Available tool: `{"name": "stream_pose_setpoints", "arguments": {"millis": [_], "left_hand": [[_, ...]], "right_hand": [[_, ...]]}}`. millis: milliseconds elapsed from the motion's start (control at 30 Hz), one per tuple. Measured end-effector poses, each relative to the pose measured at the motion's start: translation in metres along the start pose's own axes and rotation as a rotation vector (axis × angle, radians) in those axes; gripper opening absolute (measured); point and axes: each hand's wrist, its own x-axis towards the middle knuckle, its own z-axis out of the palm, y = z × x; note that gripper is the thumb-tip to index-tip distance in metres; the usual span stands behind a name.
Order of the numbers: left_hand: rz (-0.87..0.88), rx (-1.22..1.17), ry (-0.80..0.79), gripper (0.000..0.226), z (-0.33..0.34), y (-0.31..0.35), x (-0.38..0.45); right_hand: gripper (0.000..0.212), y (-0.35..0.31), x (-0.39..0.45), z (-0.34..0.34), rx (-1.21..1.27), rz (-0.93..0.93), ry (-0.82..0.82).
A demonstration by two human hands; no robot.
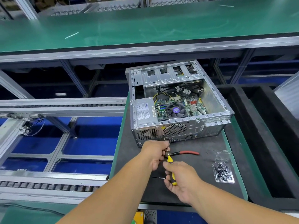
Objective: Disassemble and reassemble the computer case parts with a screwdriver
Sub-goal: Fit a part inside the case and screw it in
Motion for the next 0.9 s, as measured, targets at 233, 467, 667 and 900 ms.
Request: {"name": "stream_pose_setpoints", "arguments": {"millis": [233, 467, 667, 900], "left_hand": [[0.046, 0.028, 0.035, 0.021, -0.005, -0.006, -0.005], [0.063, 0.083, -0.025, 0.026, -0.024, -0.035, -0.038], [-0.048, 0.113, -0.141, 0.026, -0.024, -0.044, -0.054], [-0.028, 0.164, -0.142, 0.017, -0.017, -0.040, -0.046]], "right_hand": [[0.024, -0.001, -0.010, 0.005, 0.084, 0.078, -0.027], [0.026, -0.003, -0.010, 0.008, 0.113, 0.064, -0.035], [0.016, 0.002, -0.010, 0.004, 0.211, 0.017, -0.029], [0.026, 0.003, -0.011, 0.000, 0.303, 0.050, -0.039]]}}
